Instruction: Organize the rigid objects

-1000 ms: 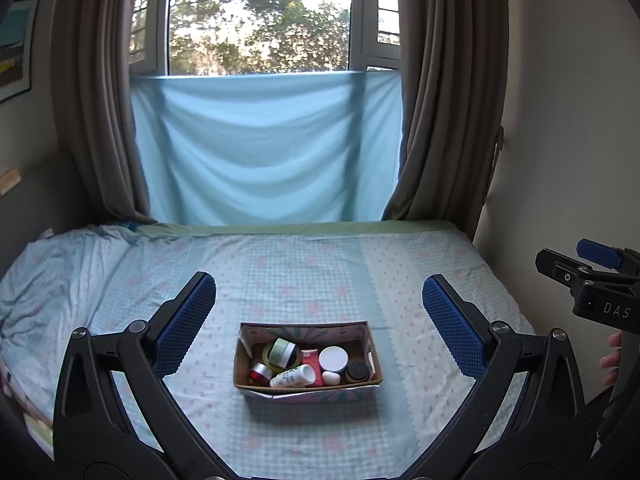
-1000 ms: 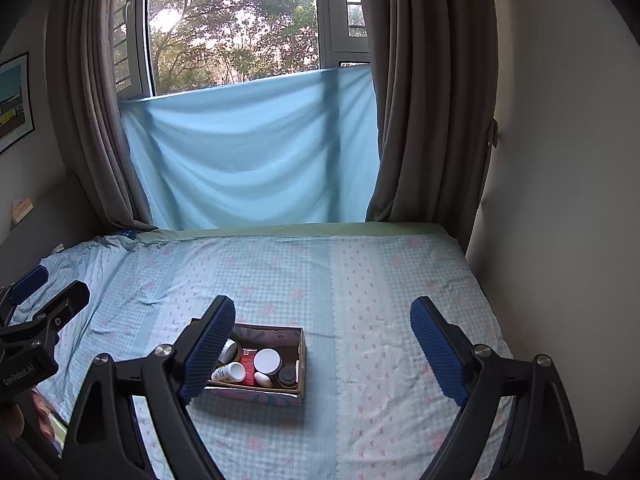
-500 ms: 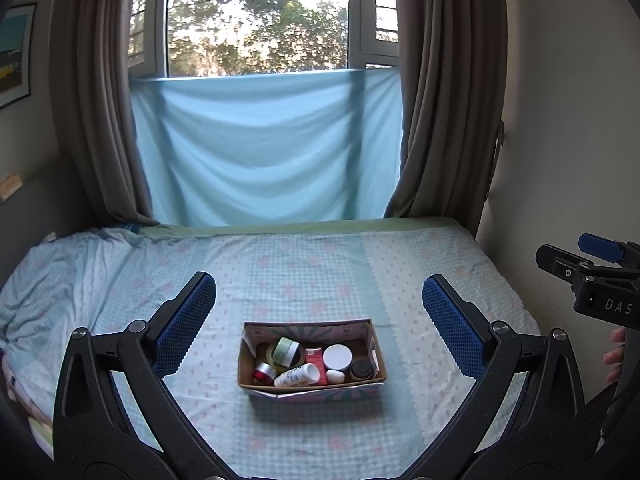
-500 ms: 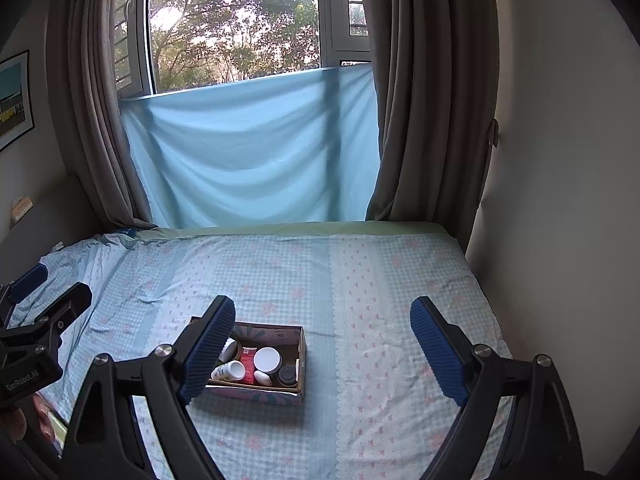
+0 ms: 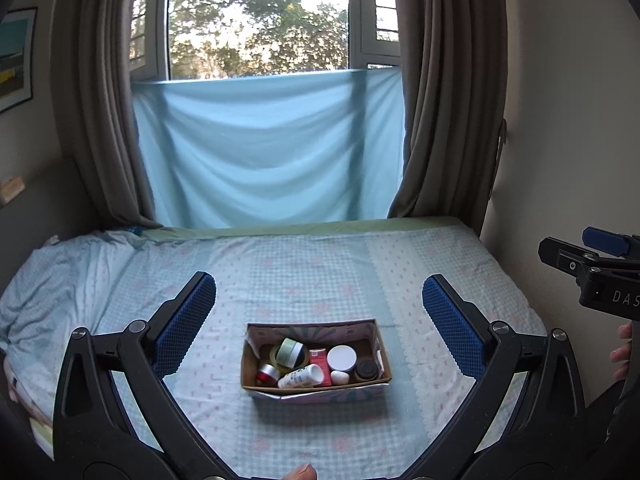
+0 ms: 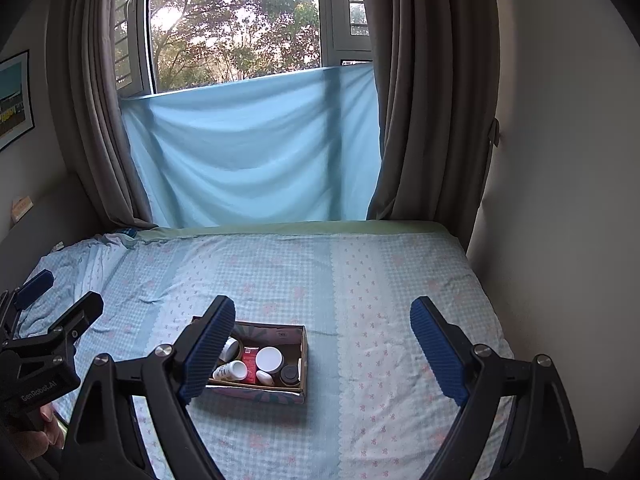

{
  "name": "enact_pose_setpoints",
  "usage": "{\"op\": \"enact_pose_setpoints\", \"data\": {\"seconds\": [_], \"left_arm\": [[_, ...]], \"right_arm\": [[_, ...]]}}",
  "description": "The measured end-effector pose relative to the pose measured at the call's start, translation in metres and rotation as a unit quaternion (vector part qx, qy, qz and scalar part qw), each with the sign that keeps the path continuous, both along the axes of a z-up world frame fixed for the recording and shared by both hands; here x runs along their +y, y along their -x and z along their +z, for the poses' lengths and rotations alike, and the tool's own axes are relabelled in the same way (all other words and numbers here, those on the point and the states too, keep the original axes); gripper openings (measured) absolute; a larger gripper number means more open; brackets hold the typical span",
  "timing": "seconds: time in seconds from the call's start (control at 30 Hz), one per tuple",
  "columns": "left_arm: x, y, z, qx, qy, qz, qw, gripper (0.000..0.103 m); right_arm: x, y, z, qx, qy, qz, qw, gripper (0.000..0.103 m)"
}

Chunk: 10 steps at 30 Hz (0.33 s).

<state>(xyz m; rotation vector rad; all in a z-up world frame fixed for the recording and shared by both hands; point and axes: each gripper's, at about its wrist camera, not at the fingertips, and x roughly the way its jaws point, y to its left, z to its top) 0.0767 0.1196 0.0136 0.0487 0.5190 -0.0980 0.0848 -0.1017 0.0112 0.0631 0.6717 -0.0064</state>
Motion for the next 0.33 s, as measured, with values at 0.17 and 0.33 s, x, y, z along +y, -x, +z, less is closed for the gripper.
{"op": "enact_pose_setpoints", "data": {"seconds": [0.17, 0.33], "left_arm": [[-0.003, 0.009, 0.008, -0.034, -0.001, -0.006, 0.9994, 0.103], [-0.001, 0.013, 0.012, -0.048, 0.010, -0.012, 0.9987, 0.103]], "right_arm": [[0.000, 0.000, -0.001, -0.001, -0.001, 0.000, 1.000, 0.087], [0.002, 0.000, -0.002, -0.002, -0.002, 0.002, 1.000, 0.087]]}}
